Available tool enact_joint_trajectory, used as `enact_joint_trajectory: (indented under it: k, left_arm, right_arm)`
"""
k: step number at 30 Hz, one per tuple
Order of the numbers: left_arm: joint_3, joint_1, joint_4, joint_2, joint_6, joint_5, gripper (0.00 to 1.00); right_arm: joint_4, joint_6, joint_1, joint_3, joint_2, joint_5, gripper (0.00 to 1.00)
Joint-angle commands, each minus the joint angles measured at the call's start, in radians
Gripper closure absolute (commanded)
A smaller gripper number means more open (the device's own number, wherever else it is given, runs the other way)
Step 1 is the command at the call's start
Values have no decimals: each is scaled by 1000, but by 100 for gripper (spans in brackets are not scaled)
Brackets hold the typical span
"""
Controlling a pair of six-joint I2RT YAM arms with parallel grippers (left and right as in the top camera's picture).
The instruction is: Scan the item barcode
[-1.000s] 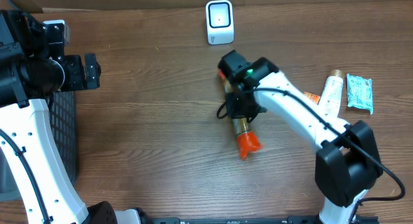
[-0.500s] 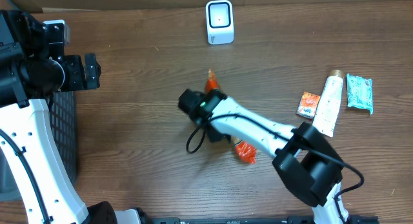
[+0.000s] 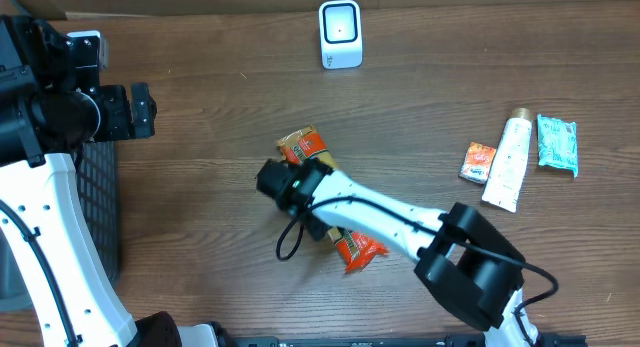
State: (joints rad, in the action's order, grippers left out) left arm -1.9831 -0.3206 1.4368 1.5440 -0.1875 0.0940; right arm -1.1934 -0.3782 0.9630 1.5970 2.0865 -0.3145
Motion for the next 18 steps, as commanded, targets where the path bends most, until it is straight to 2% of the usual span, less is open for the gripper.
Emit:
enact_joint_trajectory:
  k: [1,5,13,18]
  left_arm:
    - [1,7,-1,6,-15,8,0]
    - [1,7,0,6,-15,7,0]
    - [1,7,0,6,-15,8,0]
    - [1,7,-1,6,-15,8,0]
  right_arm:
    - [3,103,-26,28,0,80,23]
    - [31,171,-5,28,0,110,22]
    - [146,207,29,-21,3,103,22]
    - [161,220,9,-106,9,-23,21]
